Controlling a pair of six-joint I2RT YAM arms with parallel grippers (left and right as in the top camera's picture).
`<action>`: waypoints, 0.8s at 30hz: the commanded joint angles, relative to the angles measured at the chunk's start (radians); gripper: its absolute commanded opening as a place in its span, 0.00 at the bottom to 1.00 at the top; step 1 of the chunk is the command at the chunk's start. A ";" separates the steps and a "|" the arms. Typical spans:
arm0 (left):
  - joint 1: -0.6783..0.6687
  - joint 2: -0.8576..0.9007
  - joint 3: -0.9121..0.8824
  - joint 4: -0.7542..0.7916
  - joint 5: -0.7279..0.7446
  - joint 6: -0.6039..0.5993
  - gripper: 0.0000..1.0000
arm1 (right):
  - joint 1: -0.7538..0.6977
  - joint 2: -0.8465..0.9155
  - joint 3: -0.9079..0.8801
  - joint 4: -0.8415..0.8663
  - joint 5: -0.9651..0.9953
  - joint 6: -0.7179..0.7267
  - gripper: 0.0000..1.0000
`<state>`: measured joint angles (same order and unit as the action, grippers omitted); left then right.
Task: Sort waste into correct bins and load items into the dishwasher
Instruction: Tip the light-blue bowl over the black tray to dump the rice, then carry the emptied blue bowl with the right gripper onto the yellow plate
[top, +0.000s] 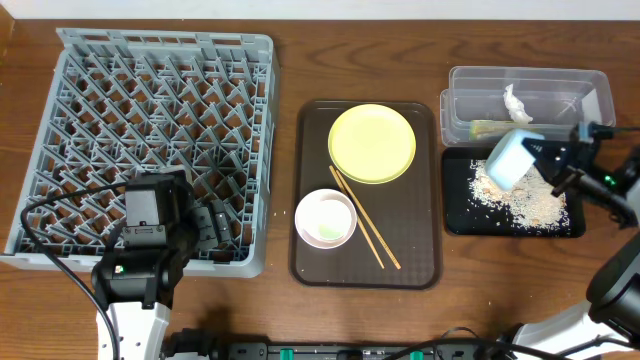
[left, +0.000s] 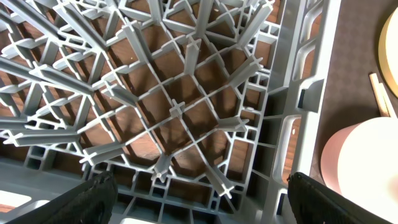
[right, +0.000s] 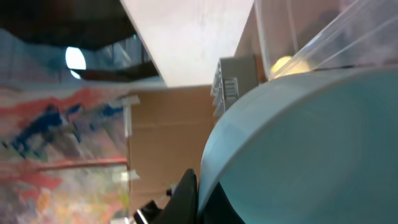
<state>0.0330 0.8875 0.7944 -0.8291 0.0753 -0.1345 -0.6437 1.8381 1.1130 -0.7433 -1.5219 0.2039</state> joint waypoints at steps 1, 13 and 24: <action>0.005 -0.001 0.021 0.000 0.002 -0.005 0.89 | -0.052 -0.002 -0.002 0.026 -0.039 0.122 0.01; 0.005 -0.001 0.021 0.001 0.002 -0.005 0.89 | 0.122 -0.112 0.003 -0.120 0.361 -0.169 0.01; 0.005 -0.001 0.021 0.003 0.002 -0.005 0.89 | 0.528 -0.436 0.047 -0.002 0.892 -0.168 0.01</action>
<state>0.0330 0.8875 0.7944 -0.8268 0.0753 -0.1345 -0.2382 1.4326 1.1465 -0.7742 -0.8558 0.0624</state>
